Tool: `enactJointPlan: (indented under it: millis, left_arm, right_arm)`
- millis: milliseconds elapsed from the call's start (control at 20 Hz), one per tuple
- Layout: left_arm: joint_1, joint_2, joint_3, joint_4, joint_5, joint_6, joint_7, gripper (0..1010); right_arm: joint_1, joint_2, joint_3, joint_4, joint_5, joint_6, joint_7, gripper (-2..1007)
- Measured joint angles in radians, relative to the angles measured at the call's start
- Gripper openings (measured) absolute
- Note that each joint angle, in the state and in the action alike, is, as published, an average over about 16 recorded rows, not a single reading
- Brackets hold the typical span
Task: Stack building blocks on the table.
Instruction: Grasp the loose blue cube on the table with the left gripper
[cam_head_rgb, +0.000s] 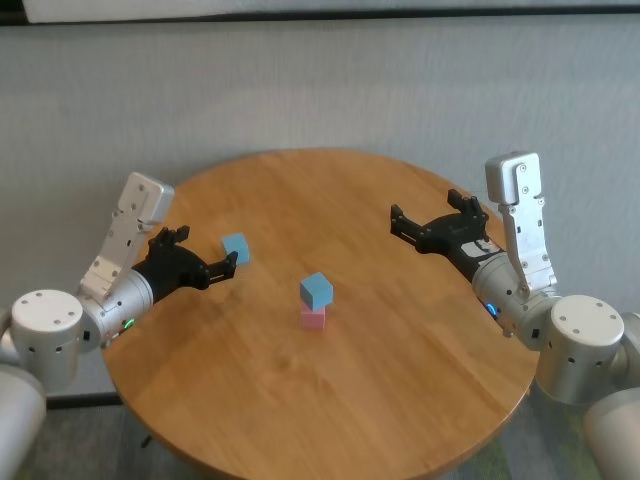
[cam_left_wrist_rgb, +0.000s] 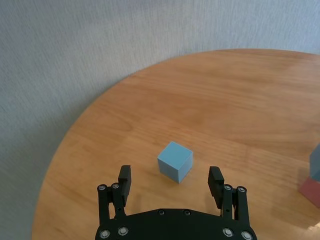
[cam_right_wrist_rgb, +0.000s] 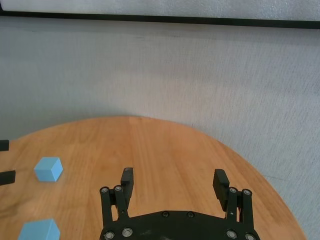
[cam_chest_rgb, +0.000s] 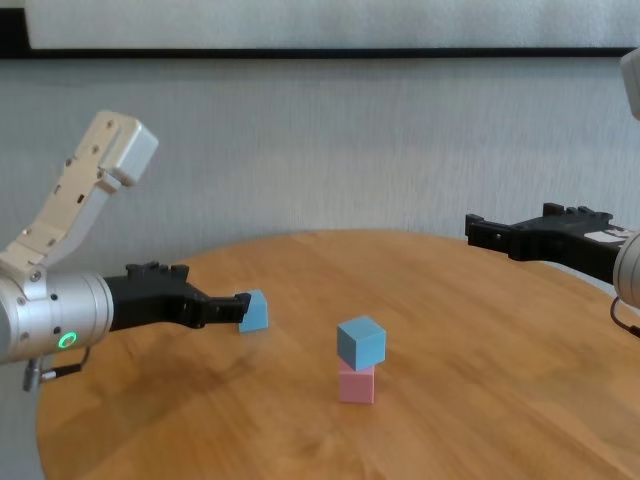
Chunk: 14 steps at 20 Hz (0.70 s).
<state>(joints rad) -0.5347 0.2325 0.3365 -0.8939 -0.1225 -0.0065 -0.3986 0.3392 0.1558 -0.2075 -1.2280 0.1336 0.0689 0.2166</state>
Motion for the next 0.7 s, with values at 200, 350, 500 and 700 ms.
enactJointPlan:
  millis: [200, 350, 500, 700]
  left_arm:
    - [-0.024, -0.014, 0.005, 0.055, 0.005, -0.017, -0.006, 1000]
    - [-0.040, -0.023, 0.007, 0.092, 0.008, -0.031, -0.010, 1000]
    - [-0.054, -0.032, 0.009, 0.124, 0.011, -0.044, -0.013, 1000]
    - [-0.069, -0.044, 0.012, 0.154, 0.017, -0.054, -0.013, 1000]
  right_arm:
    - [0.000, 0.000, 0.000, 0.000, 0.000, 0.000, 0.000, 1005]
    - [0.000, 0.000, 0.000, 0.000, 0.000, 0.000, 0.000, 1005]
    - [0.000, 0.000, 0.000, 0.000, 0.000, 0.000, 0.000, 1005]
    - [0.000, 0.000, 0.000, 0.000, 0.000, 0.000, 0.000, 1005]
